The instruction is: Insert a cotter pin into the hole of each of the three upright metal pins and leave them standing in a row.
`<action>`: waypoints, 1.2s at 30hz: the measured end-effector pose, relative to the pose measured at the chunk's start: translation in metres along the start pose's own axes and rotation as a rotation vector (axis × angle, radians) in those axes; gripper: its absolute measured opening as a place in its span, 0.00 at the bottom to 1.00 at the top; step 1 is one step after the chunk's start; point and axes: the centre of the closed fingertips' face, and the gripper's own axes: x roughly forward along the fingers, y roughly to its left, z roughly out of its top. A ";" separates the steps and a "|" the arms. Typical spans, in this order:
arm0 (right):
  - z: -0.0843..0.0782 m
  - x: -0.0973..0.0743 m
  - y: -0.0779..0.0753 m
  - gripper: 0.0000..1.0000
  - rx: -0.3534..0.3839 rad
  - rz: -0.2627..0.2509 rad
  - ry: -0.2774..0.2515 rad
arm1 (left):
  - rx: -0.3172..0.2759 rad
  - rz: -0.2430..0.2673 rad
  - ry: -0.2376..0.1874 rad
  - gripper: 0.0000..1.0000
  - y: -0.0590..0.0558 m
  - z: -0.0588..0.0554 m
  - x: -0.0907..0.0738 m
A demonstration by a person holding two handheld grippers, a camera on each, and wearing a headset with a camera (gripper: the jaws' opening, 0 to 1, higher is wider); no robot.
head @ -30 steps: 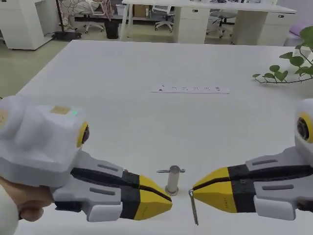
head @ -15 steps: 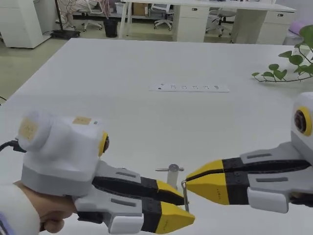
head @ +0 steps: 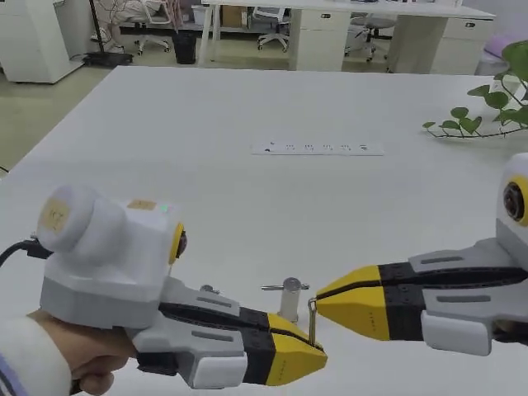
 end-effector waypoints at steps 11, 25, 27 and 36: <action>-0.005 -0.005 0.002 0.04 -0.001 0.017 0.027 | 0.052 -0.006 0.113 0.00 -0.004 -0.004 -0.008; -0.027 -0.003 0.011 0.10 -0.036 0.068 0.142 | 0.095 -0.011 0.201 0.00 -0.009 -0.015 -0.010; -0.028 -0.001 0.012 0.10 -0.035 0.073 0.145 | 0.099 -0.011 0.217 0.00 -0.008 -0.018 -0.010; -0.033 0.008 0.019 0.10 -0.044 0.122 0.176 | 0.099 -0.035 0.244 0.00 -0.012 -0.025 -0.008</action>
